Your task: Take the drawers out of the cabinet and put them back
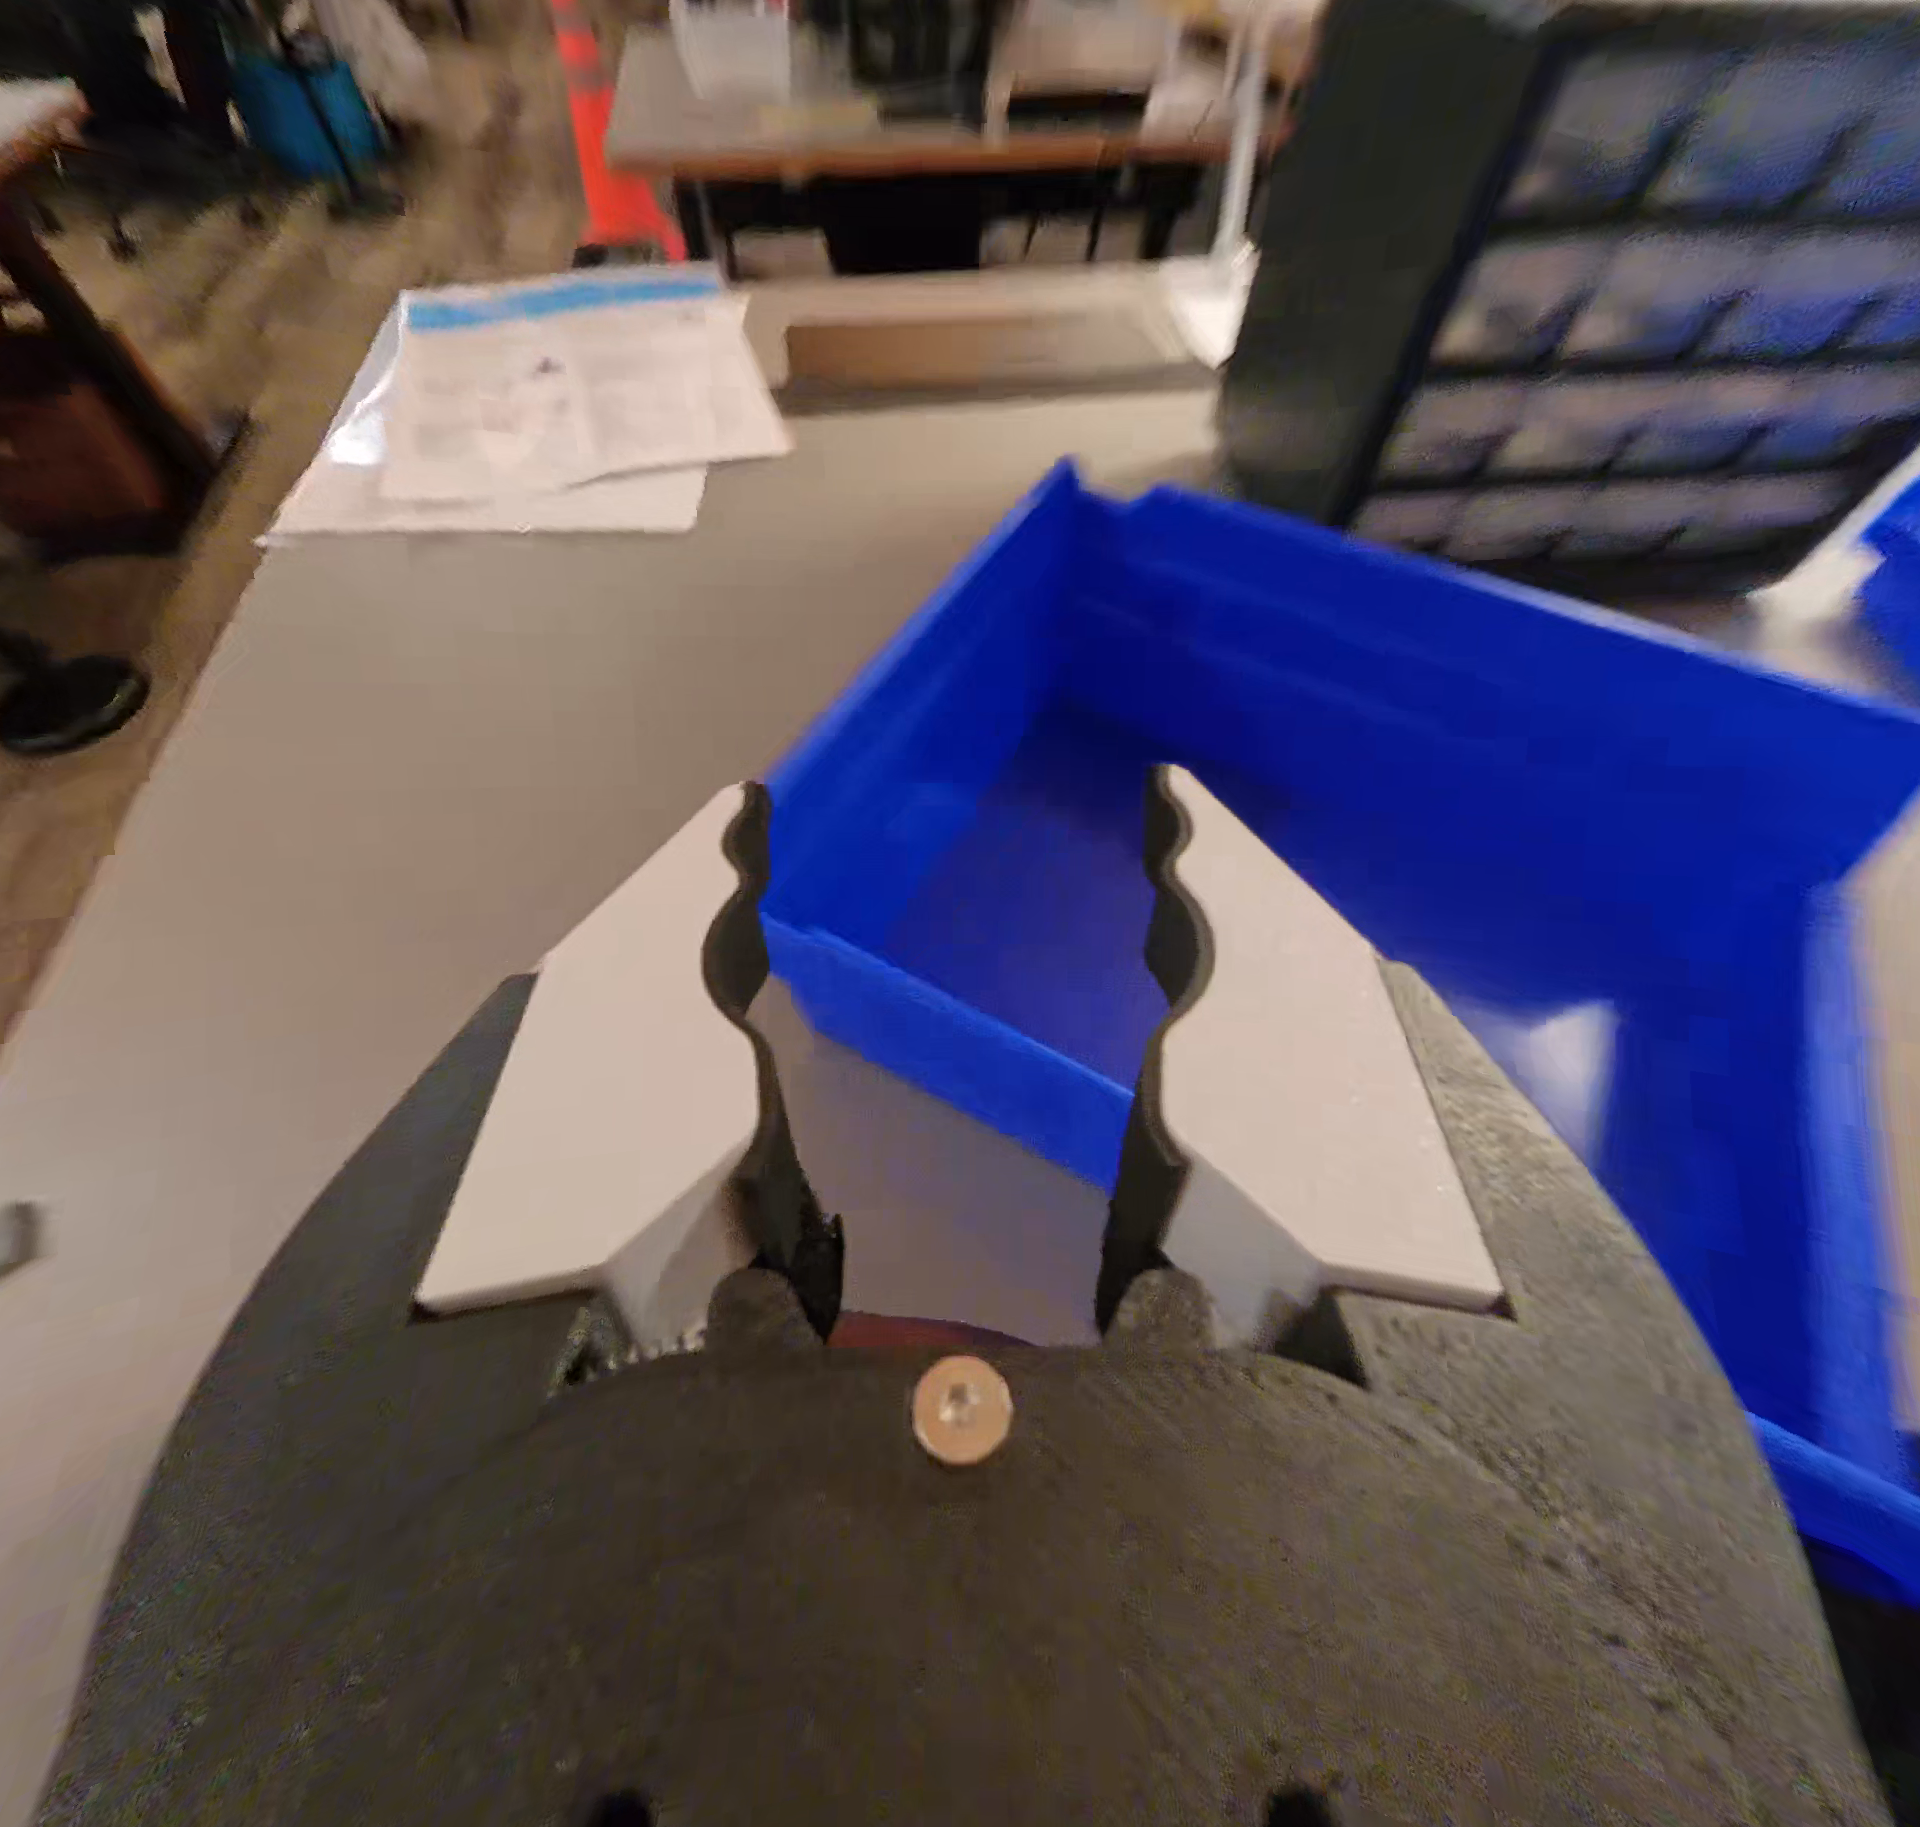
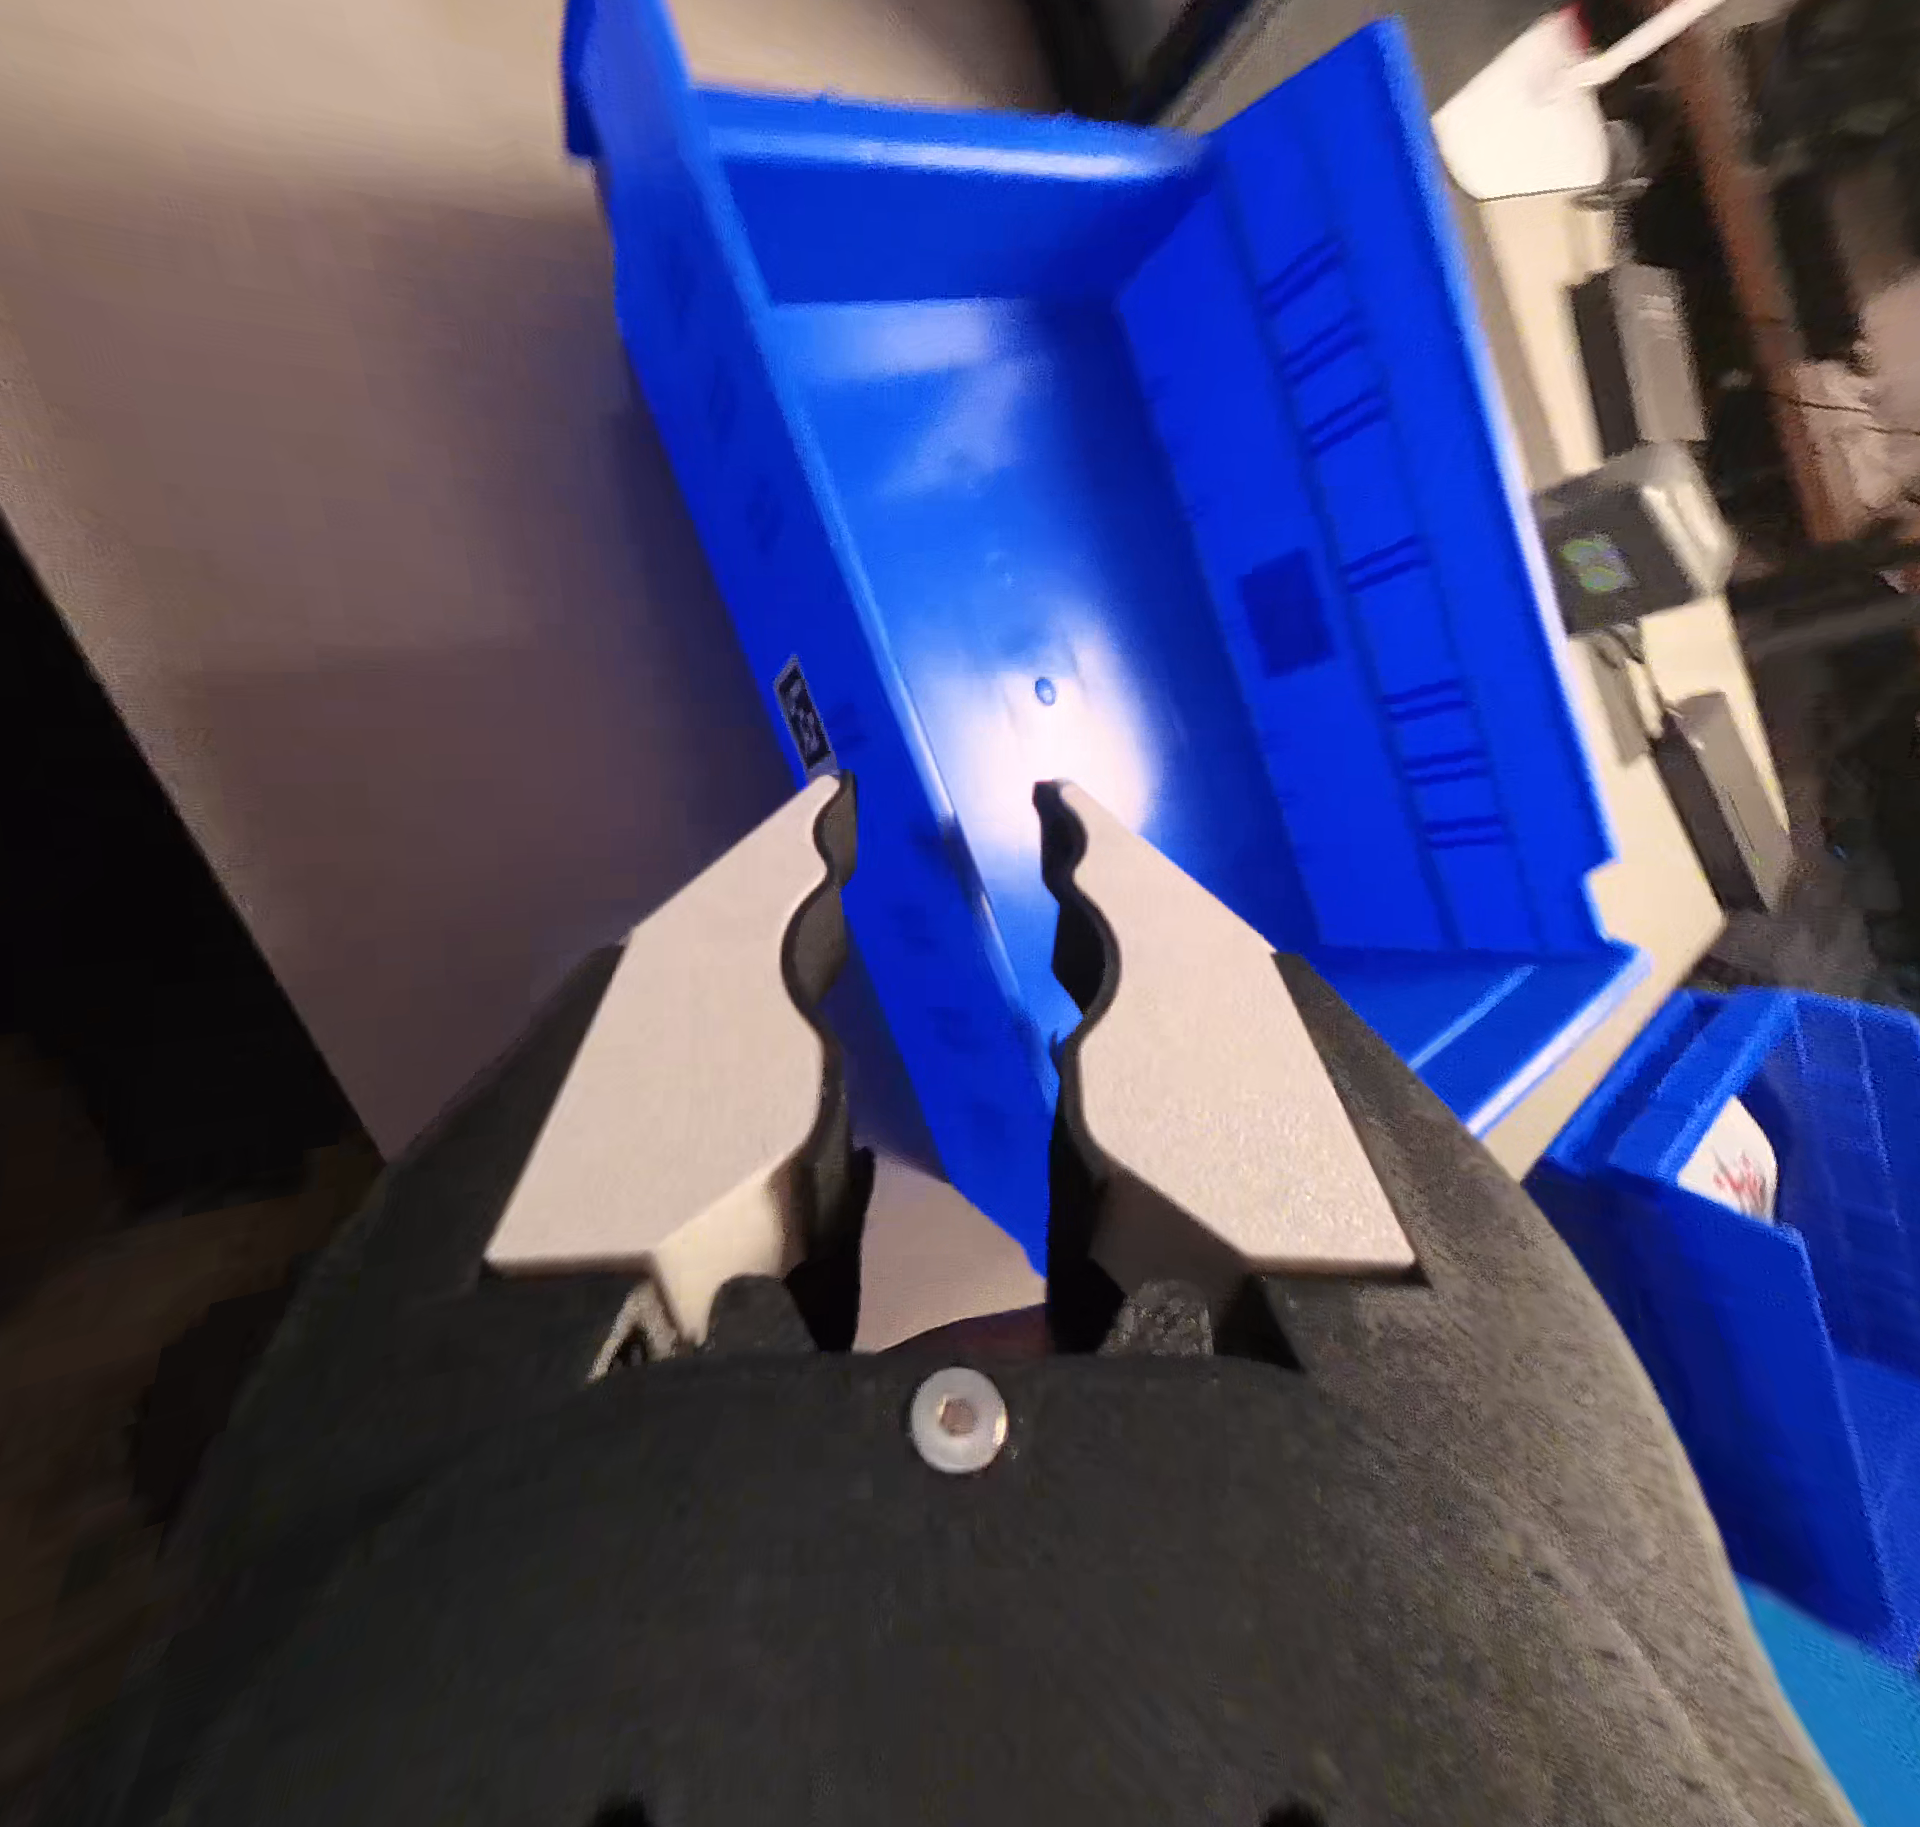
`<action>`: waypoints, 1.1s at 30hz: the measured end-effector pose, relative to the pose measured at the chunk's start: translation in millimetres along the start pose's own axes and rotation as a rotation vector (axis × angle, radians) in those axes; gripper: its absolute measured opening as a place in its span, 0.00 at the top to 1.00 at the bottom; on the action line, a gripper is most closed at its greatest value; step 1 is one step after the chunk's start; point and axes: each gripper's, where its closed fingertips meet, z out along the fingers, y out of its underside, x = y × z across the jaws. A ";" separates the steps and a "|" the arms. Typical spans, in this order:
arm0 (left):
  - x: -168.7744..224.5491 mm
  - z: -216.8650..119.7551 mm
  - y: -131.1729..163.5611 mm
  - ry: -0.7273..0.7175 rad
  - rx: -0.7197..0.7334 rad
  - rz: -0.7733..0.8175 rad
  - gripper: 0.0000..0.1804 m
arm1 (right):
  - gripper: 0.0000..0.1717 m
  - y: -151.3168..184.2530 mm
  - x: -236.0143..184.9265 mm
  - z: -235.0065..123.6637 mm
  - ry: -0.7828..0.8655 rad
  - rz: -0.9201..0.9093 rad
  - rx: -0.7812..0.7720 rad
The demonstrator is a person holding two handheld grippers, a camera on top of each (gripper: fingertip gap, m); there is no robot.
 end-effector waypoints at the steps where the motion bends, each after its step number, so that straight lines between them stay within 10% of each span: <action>1: 19.7 -14.6 1.4 0.019 0.059 -0.023 0.58 | 0.75 -2.0 3.9 -6.8 0.070 0.047 0.032; 8: 99.0 -52.6 72.3 -0.025 0.040 -0.077 0.44 | 0.71 44.9 20.2 -37.8 0.543 0.463 0.113; 17: 63.7 -30.9 68.2 -0.131 0.055 -0.105 0.48 | 0.67 110.2 90.1 -29.6 0.743 0.646 -0.002; 25: 122.1 -73.8 55.8 -0.083 0.269 -0.130 0.44 | 0.49 8.3 -2.6 -9.9 0.584 0.891 0.406; 33: 113.0 -36.6 87.8 -0.199 0.138 -0.019 0.45 | 0.34 -36.3 -20.1 31.6 0.625 0.925 0.296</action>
